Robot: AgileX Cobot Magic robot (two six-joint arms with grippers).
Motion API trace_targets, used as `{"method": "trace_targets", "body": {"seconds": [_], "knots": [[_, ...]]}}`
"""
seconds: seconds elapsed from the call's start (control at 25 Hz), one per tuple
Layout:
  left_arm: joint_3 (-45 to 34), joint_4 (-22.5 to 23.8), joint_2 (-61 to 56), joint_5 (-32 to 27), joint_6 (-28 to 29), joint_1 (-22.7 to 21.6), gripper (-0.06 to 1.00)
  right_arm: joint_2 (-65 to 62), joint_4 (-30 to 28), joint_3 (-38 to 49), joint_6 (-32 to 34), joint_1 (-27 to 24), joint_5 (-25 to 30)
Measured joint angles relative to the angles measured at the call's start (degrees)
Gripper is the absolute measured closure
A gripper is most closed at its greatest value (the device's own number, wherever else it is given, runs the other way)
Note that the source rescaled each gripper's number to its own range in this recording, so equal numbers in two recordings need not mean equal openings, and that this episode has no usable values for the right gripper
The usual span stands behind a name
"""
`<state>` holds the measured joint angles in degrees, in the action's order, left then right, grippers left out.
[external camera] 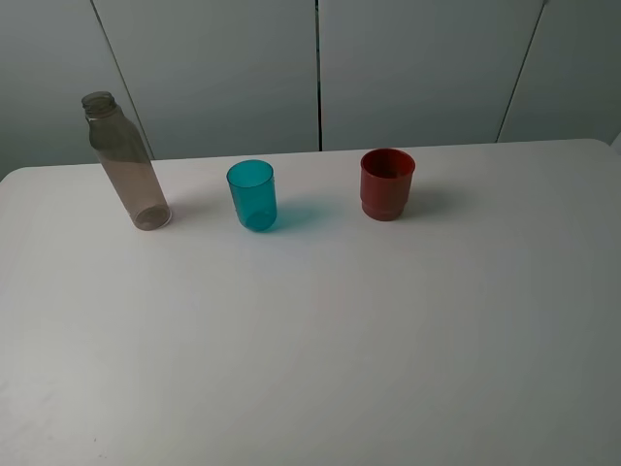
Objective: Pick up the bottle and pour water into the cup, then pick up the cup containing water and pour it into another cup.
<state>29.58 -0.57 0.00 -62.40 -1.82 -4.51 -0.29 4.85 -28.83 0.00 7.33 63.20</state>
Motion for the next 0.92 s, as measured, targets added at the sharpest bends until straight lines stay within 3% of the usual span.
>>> {"method": "trace_targets", "body": {"seconds": [0.92], "knots": [[-0.12,0.0,0.0,0.0,0.0,0.0,-0.05,0.0,0.0,0.0,0.0,0.0,0.0]]}}
